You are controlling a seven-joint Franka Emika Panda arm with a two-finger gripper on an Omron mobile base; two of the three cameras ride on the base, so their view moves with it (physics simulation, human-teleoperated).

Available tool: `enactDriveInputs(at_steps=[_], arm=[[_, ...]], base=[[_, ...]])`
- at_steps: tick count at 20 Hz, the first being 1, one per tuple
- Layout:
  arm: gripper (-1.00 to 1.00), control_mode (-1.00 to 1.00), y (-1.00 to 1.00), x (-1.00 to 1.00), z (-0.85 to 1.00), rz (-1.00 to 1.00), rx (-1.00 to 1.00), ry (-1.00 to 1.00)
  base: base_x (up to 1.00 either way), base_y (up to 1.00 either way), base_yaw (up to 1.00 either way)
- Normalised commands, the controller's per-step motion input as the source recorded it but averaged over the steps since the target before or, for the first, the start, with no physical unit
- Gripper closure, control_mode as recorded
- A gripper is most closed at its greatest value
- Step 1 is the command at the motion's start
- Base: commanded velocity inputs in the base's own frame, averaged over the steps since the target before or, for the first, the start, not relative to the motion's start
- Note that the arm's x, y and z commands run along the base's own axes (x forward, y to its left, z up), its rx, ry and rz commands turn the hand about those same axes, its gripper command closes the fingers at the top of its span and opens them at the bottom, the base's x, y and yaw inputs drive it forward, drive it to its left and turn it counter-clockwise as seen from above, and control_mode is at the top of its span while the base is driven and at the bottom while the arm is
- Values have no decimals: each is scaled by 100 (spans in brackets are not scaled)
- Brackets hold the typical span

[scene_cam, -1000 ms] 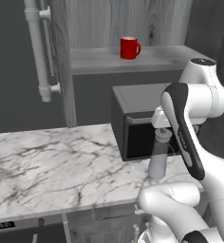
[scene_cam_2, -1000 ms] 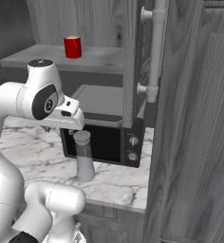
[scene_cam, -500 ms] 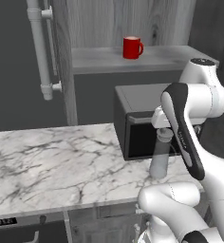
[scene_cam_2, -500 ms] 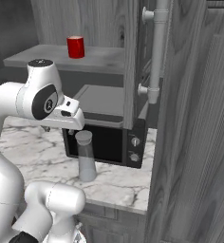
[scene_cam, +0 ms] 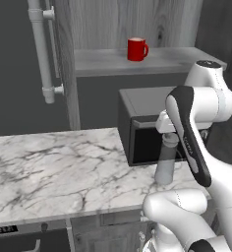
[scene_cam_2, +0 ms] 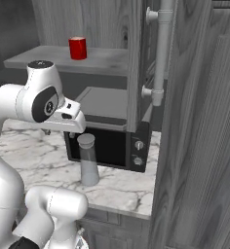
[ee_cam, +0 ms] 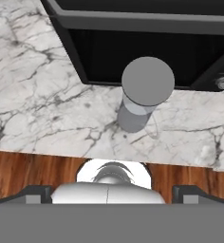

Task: There is a tray on the dining counter. Grab the cup, mug, and pitcher and place them on the tray. The pitcher may be placed next to the tray if it cannot fit the tray.

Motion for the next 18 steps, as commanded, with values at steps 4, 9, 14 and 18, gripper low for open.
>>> enactDriveInputs(at_steps=[4,9,14,18], arm=[[-100,-100,4,3,10,0,0,0],[-100,-100,1,0,31,0,0,-8],[-100,-100,0,0,35,0,0,-13],[-100,-100,0,0,27,0,0,-15]], base=[[0,0,0],[0,0,0],[0,0,0],[0,0,0]])
